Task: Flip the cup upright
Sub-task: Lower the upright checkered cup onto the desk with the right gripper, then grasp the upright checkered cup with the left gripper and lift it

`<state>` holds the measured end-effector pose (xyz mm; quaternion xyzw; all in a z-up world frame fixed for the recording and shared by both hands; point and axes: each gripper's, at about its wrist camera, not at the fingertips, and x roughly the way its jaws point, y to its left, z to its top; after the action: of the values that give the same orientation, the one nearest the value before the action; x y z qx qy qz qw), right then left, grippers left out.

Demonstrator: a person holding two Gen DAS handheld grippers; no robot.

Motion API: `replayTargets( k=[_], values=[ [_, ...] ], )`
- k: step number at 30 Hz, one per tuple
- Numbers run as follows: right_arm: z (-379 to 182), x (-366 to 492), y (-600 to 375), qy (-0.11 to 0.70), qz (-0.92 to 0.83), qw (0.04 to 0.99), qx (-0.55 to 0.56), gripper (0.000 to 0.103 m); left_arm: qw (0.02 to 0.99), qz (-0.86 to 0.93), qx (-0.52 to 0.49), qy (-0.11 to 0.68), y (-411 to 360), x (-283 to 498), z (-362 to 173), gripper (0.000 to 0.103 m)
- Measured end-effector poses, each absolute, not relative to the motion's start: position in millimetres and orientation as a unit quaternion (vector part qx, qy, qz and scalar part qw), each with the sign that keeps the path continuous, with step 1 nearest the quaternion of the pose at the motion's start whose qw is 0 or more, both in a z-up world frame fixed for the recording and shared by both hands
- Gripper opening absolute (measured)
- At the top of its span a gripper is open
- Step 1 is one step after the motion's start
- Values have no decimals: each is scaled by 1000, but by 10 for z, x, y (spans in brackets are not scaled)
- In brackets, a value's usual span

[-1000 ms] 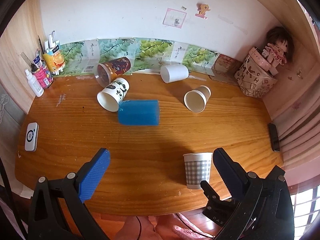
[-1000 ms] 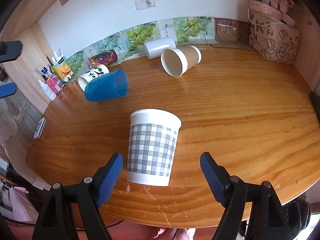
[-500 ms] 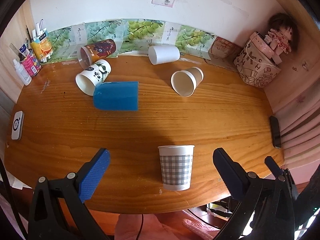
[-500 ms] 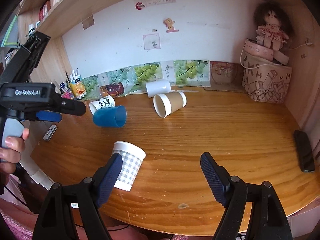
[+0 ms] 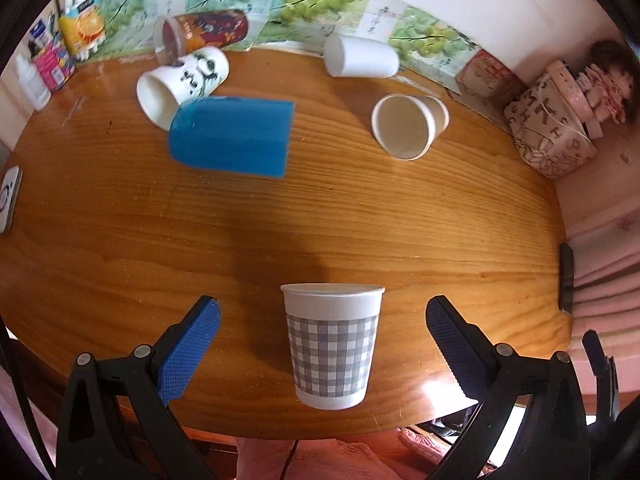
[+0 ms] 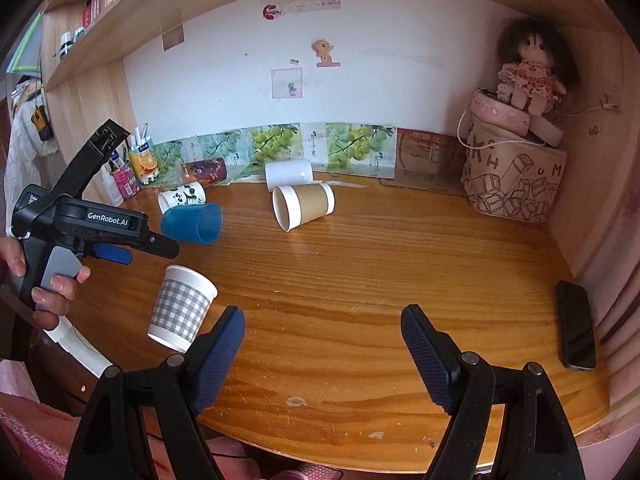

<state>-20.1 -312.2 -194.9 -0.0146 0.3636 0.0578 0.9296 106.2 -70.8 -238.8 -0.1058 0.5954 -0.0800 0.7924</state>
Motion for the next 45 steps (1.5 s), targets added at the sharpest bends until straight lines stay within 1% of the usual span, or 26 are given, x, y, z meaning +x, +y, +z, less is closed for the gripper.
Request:
replayTargets(
  k=[6, 19, 27, 29, 30, 31, 32, 33, 40, 45],
  values=[
    [-2013, -183, -3094, 376, 77, 922, -55, 81, 777, -74, -150, 606, -629, 1082, -2553, 102],
    [-2152, -181, -3024, 398, 112, 904, -108, 81, 759, -59, -166, 627, -629, 1119, -2793, 101],
    [-2187, -136, -3030, 405, 116, 900, -107, 81, 754, -48, -175, 631, -588, 1173, -2832, 92],
    [-2188, -116, -3027, 406, 118, 900, -106, 81, 752, -48, -176, 634, -604, 1206, -2841, 87],
    [-2189, -111, -3024, 406, 120, 900, -106, 81, 751, -48, -177, 634, -607, 1211, -2843, 86],
    [-2187, -104, -3016, 406, 122, 900, -106, 81, 751, -47, -177, 635, -615, 1218, -2844, 83],
    [-2187, -97, -3007, 406, 123, 899, -107, 81, 750, -48, -177, 636, -623, 1223, -2848, 78],
    [-2190, -89, -2997, 406, 125, 899, -108, 81, 748, -49, -177, 638, -629, 1224, -2854, 76],
    [-2194, -65, -2933, 407, 132, 897, -109, 81, 749, -56, -171, 638, -676, 1237, -2852, 75],
    [-2184, -77, -2917, 406, 130, 898, -107, 81, 760, -68, -170, 623, -702, 1222, -2793, 75]
  ],
)
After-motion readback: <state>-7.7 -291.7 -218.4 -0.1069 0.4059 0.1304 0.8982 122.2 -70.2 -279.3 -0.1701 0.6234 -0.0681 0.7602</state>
